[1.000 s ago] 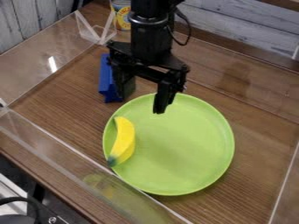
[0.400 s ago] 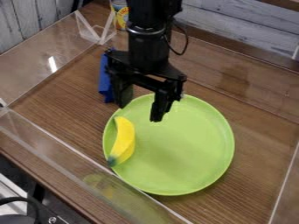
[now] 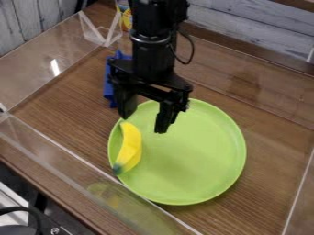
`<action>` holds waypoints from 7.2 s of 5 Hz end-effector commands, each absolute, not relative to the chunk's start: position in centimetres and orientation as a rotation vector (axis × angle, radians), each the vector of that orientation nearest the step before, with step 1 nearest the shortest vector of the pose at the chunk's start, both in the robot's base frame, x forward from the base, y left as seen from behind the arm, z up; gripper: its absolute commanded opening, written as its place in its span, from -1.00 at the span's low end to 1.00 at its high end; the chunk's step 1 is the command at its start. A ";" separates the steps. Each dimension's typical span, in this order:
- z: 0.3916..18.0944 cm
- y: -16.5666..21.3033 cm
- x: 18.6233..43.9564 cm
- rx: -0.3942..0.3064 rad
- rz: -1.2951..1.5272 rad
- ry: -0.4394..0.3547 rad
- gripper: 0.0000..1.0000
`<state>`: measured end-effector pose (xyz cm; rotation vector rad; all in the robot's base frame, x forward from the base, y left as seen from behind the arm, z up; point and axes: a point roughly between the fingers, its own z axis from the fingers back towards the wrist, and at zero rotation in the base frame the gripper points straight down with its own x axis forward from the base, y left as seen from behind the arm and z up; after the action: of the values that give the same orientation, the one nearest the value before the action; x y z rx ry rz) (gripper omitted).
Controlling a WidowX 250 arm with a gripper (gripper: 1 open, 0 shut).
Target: Put the banana in the green plate
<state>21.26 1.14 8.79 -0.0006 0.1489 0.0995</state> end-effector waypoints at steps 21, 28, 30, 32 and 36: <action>4.6 1.9 19.4 -0.044 0.115 0.160 -1.00; 5.9 1.0 19.4 -0.051 0.129 0.145 -1.00; 6.5 0.7 19.5 -0.057 0.116 0.143 1.00; 8.1 0.5 19.7 -0.071 0.097 0.129 1.00; 13.0 0.1 20.3 -0.097 0.058 0.049 1.00</action>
<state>19.70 0.17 12.00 -0.0966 0.0939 0.0717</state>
